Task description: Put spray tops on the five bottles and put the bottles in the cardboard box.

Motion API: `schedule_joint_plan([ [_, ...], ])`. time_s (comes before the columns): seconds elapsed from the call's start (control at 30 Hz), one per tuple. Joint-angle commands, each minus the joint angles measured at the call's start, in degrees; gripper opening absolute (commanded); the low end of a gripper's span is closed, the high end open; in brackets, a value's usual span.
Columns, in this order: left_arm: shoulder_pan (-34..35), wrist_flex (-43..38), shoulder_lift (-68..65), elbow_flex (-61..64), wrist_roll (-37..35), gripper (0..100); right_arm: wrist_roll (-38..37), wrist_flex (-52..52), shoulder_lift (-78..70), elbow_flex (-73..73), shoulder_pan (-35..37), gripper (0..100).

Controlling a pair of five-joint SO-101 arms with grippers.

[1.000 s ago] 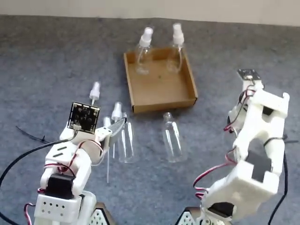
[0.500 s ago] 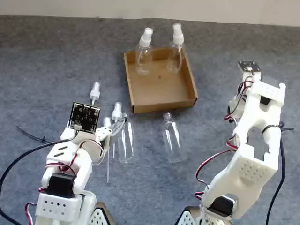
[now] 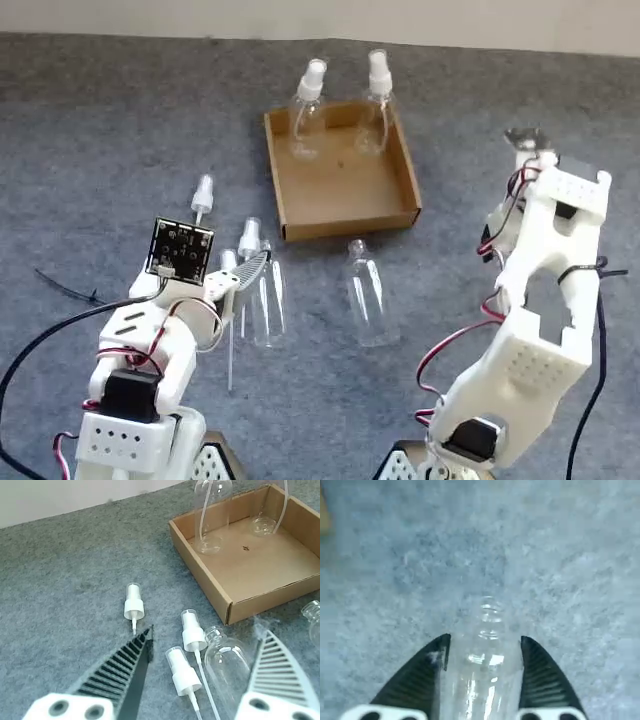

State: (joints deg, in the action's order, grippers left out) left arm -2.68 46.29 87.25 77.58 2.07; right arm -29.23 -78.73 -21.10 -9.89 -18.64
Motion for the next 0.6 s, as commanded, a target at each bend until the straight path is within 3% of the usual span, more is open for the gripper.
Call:
schedule_joint_plan([
  [0.0,0.92,-1.58,-0.04,-0.48,-0.44,29,5.98,-0.22,13.41,-4.44,2.51,5.9],
  [0.1,2.51,-1.49,-0.22,-1.63,-0.44,29,9.14,-0.13,23.25,-4.26,5.49,5.7],
  [0.27,11.38,-1.41,-4.88,-7.60,-0.53,24,13.01,4.44,39.43,7.16,9.98,0.9],
  [0.37,13.41,-1.14,-15.69,-14.02,-0.53,22,13.36,10.07,50.24,19.21,13.41,0.8],
  [0.57,13.67,7.30,-45.85,-36.26,-0.44,22,13.01,14.81,67.12,39.34,21.41,0.5],
])
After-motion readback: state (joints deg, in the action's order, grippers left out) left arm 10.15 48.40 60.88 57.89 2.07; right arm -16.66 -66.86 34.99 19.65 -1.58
